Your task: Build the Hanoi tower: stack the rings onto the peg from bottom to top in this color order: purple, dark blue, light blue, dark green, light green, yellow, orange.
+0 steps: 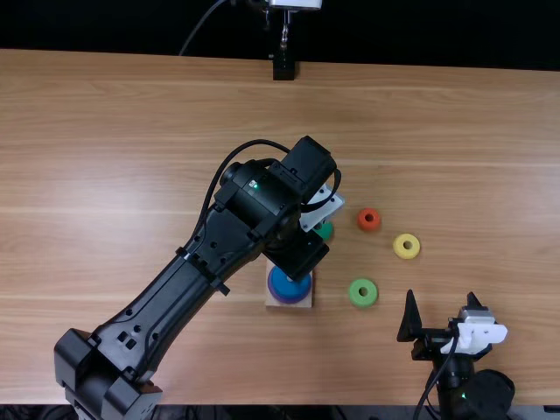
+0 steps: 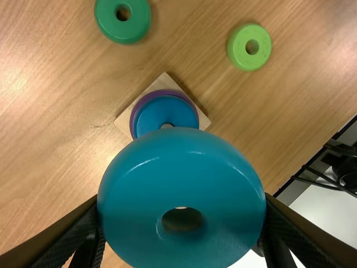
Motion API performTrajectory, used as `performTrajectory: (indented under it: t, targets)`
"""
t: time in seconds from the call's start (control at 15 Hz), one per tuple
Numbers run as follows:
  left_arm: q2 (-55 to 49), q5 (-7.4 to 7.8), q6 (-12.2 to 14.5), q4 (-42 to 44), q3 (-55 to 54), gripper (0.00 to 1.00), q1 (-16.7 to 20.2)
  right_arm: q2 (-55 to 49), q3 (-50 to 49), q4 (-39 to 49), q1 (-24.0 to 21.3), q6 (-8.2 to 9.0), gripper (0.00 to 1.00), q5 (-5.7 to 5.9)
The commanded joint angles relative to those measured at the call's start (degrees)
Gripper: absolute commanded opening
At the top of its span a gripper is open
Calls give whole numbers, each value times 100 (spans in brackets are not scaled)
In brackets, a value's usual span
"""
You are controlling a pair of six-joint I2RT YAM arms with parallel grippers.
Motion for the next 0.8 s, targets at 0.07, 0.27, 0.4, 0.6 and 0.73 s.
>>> performTrajectory:
  t: [0.07,0.27,0.4,0.6,0.73]
  targets:
    - [45,79,8,-12,29,0,-55,-71,-385,-404,-36,42,100,11]
    - [-78,79,-2,-22,-67,0,-117,-71,-385,-404,-36,42,100,11]
    - [-122,79,-2,-22,-155,0,-143,-71,-385,-404,-36,42,100,11]
    - [-237,79,-13,-75,-182,0,-143,-71,-385,-404,-36,52,100,11]
    - [-237,79,-2,-75,-261,0,-143,-71,-385,-404,-36,52,100,11]
